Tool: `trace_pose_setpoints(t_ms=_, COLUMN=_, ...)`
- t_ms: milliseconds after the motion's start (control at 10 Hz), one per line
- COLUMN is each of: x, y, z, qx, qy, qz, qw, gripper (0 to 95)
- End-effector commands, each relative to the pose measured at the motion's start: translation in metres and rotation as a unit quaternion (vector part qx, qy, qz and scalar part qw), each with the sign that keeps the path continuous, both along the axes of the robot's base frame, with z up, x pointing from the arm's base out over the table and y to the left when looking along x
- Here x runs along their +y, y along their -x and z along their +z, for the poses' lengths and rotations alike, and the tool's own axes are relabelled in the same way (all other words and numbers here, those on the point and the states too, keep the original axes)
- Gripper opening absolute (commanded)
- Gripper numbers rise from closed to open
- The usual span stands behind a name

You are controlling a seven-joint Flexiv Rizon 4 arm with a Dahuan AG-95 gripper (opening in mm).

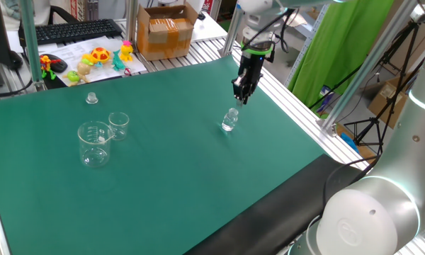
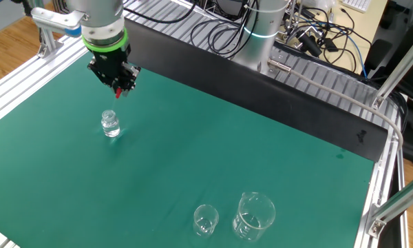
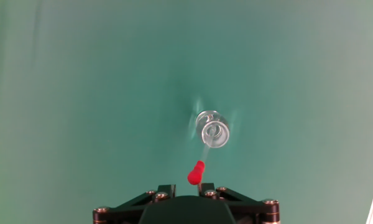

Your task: Transfer liquid using a dropper

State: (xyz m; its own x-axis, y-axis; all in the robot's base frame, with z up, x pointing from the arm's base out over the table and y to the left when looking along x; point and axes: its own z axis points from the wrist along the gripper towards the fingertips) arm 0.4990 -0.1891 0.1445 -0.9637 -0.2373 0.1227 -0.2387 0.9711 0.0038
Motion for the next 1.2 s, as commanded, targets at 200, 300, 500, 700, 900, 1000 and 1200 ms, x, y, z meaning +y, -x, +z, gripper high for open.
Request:
trace_pose_setpoints(t_ms=200, x=-0.0011, y=-0.0012, z=-0.0071, qx=0.001, qy=-0.001, qz=0.001, qw=1.0000, gripper=19.0)
trace_pose_setpoints(t_ms=300, x=-0.0010, y=-0.0014, z=-0.0081, qx=0.001, qy=-0.001, qz=0.001, qw=1.0000, gripper=19.0)
trace_pose_setpoints(t_ms=500, x=-0.0016, y=-0.0018, z=-0.0077, qx=0.002, qy=-0.002, qz=0.001, qw=1.0000, gripper=19.0)
trace_pose_setpoints(t_ms=700, x=-0.0021, y=-0.0021, z=-0.0073, qx=0.002, qy=-0.002, qz=0.001, qw=1.0000, gripper=19.0)
trace_pose_setpoints(t_ms=900, x=-0.0022, y=-0.0021, z=-0.0073, qx=0.003, qy=-0.002, qz=0.001, qw=1.0000, gripper=19.0)
trace_pose_setpoints(t_ms=1000, x=-0.0022, y=-0.0021, z=-0.0074, qx=0.003, qy=-0.002, qz=0.001, qw=1.0000, gripper=19.0)
trace_pose_setpoints(t_ms=1200, x=-0.0021, y=-0.0022, z=-0.0077, qx=0.003, qy=-0.002, qz=0.001, qw=1.0000, gripper=19.0)
